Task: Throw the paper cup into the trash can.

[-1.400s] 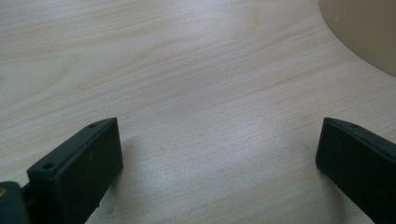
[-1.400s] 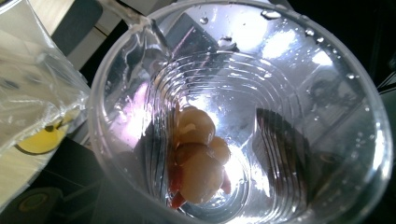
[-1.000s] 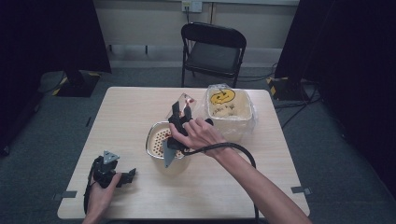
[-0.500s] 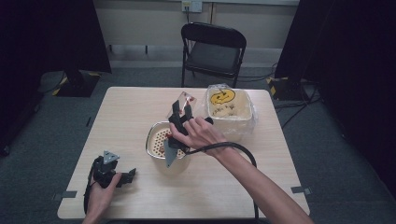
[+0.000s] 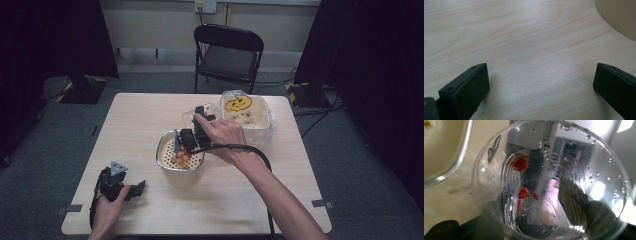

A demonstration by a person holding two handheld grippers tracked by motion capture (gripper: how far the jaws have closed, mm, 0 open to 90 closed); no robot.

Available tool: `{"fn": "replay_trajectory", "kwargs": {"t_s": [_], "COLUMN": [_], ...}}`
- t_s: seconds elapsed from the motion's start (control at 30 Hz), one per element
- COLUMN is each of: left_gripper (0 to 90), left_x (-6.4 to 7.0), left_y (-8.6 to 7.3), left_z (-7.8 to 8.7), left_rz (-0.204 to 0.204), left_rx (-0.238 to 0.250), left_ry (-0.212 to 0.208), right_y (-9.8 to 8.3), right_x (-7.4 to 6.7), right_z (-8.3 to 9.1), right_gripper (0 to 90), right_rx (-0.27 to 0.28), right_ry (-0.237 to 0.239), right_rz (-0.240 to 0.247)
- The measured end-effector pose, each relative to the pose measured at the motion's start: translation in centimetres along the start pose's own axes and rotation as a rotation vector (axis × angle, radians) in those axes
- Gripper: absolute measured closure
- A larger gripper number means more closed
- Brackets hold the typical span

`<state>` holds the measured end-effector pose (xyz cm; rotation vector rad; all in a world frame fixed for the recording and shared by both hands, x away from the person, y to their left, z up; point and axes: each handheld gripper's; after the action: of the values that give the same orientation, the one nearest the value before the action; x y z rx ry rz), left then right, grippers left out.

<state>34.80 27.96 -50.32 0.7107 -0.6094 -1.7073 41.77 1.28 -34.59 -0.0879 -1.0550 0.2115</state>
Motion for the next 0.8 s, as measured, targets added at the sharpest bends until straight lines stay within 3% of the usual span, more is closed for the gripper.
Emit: {"fn": "replay_trajectory", "kwargs": {"t_s": [0.17,0.2,0.23,0.27,0.33,0.43,0.57,0.67,0.8], "left_gripper": [0.0,0.0,0.0,0.0,0.0,0.0,0.0,0.0,0.0], "left_x": [0.0,0.0,0.0,0.0,0.0,0.0,0.0,0.0,0.0], "left_y": [0.0,0.0,0.0,0.0,0.0,0.0,0.0,0.0,0.0], "left_z": [0.0,0.0,0.0,0.0,0.0,0.0,0.0,0.0,0.0], "left_rz": [0.0,0.0,0.0,0.0,0.0,0.0,0.0,0.0,0.0], "left_rx": [0.0,0.0,0.0,0.0,0.0,0.0,0.0,0.0,0.0], "left_ry": [0.0,0.001,0.001,0.001,0.0,0.001,0.001,0.001,0.001], "right_y": [-2.6,-3.2,-4.2,-4.8,-5.6,-7.1,-9.0,-10.3,-11.8], "right_x": [1.9,2.2,2.5,2.7,2.9,2.9,2.7,2.3,1.4], "right_z": [-0.3,-0.5,-0.5,-0.6,-0.7,-0.8,-1.0,-0.7,-0.1], "right_gripper": [52.2,52.2,52.1,52.1,52.0,51.7,51.2,50.9,50.9], "right_rx": [0.253,0.308,0.38,0.431,0.495,0.601,0.778,0.884,0.942], "right_ry": [0.329,0.38,0.468,0.508,0.558,0.662,0.794,0.867,0.919], "right_rz": [-0.413,-0.476,-0.582,-0.626,-0.673,-0.783,-0.918,-0.977,-0.998]}}
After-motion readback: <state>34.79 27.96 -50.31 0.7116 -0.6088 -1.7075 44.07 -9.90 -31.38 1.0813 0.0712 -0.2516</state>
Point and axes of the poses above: each handheld gripper's, and its own axes: z roughly backward along the jaws, y roughly out of its top, x roughly to its right, and after that the axes turned 13 degrees about y, right-handed
